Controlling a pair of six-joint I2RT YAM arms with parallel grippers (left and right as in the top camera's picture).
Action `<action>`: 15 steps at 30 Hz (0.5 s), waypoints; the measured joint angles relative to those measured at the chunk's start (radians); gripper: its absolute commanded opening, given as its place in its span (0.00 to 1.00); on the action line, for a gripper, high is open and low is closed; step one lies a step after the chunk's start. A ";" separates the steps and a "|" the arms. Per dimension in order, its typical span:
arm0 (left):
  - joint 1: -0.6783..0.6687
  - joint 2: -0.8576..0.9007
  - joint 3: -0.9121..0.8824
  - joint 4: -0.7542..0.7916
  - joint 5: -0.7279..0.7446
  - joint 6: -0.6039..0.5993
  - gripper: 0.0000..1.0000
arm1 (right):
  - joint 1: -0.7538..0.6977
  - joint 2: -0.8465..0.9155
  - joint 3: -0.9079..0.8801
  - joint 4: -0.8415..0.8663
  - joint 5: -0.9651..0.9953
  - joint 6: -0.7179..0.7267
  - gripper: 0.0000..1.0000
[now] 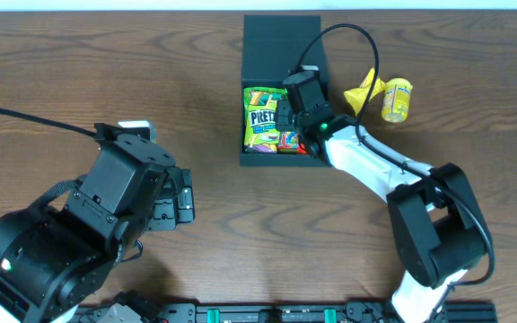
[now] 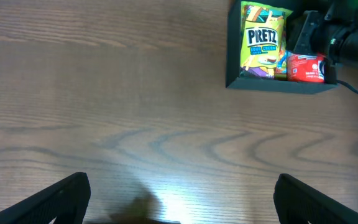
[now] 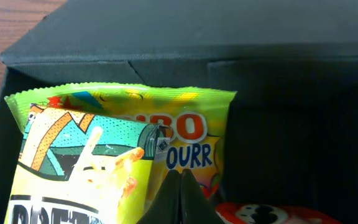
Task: Pack container
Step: 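Press the Pretz box further into the box with the right gripper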
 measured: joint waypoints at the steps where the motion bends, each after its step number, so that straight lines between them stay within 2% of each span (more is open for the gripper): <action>1: 0.000 0.000 0.000 0.000 0.000 0.000 0.95 | 0.000 0.005 0.000 0.006 -0.008 0.002 0.02; 15: 0.000 0.000 0.000 0.000 0.000 0.000 0.95 | 0.000 0.024 0.000 0.074 -0.102 0.037 0.02</action>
